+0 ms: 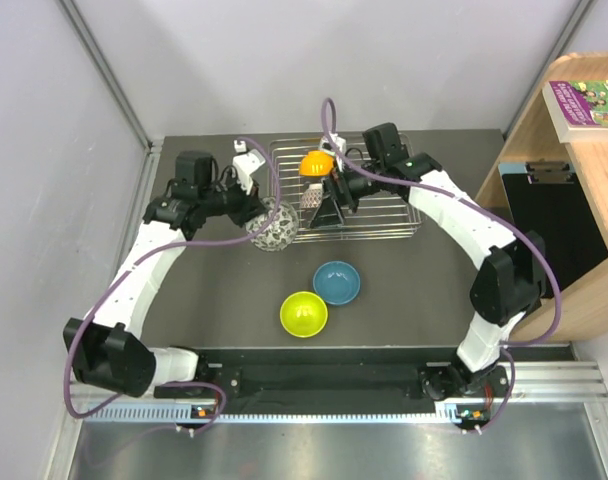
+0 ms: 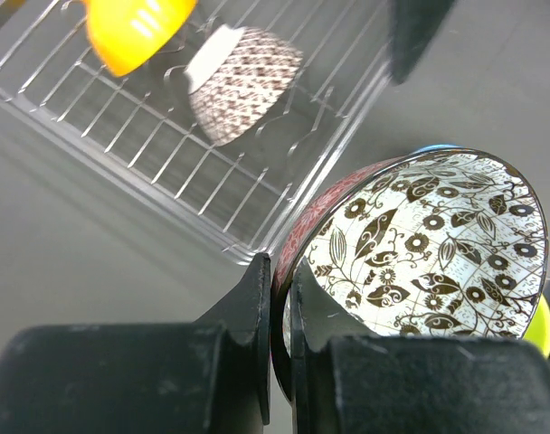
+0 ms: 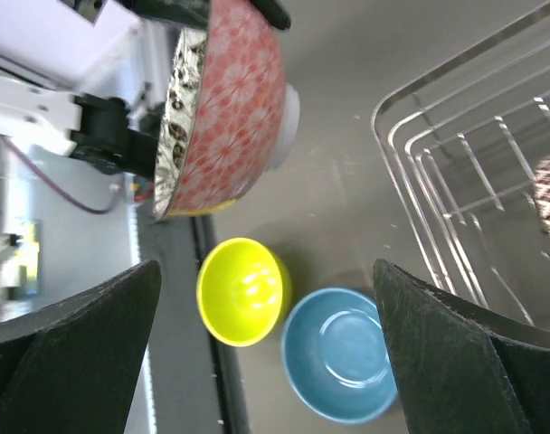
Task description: Load the bowls into the dish rack
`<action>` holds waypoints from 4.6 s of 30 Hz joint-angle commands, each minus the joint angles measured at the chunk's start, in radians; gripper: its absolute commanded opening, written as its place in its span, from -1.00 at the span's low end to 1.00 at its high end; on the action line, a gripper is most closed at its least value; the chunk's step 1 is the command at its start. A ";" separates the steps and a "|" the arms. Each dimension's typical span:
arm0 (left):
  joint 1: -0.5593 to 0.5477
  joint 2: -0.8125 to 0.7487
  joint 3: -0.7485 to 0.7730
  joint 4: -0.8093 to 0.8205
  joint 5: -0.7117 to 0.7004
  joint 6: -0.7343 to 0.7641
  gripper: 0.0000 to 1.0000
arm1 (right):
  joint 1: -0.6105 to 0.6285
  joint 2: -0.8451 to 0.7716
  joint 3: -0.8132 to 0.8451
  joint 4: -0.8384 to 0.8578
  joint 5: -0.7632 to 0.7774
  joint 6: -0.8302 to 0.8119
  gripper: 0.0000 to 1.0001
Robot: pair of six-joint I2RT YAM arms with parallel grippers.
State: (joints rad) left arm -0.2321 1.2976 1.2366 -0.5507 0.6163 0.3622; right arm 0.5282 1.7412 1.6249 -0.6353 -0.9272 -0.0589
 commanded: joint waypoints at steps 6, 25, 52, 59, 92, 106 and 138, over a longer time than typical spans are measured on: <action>-0.091 -0.060 0.031 0.080 0.017 -0.084 -1.00 | -0.045 0.030 -0.045 0.223 -0.350 0.217 0.99; -0.200 -0.089 -0.003 0.190 -0.182 -0.103 -1.00 | 0.007 0.078 -0.092 0.350 -0.455 0.341 0.93; -0.202 -0.110 -0.060 0.205 -0.079 -0.146 -1.00 | 0.024 0.119 -0.030 0.325 -0.498 0.332 0.82; -0.202 -0.110 -0.074 0.212 -0.078 -0.147 -1.00 | 0.024 0.127 -0.019 0.324 -0.529 0.334 0.30; 0.077 -0.164 -0.069 0.206 0.082 -0.209 0.98 | -0.060 0.041 -0.027 0.264 -0.182 0.268 -1.00; 0.172 -0.224 -0.258 0.114 0.120 -0.131 0.98 | -0.145 -0.034 0.109 0.078 0.477 -0.018 -1.00; 0.172 -0.347 -0.381 0.141 0.082 -0.137 0.98 | -0.080 0.323 0.213 0.224 1.468 -0.387 -1.00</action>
State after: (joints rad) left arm -0.0650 0.9691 0.8631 -0.4538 0.6868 0.2337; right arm 0.4301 2.0525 1.7500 -0.5243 0.4007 -0.3729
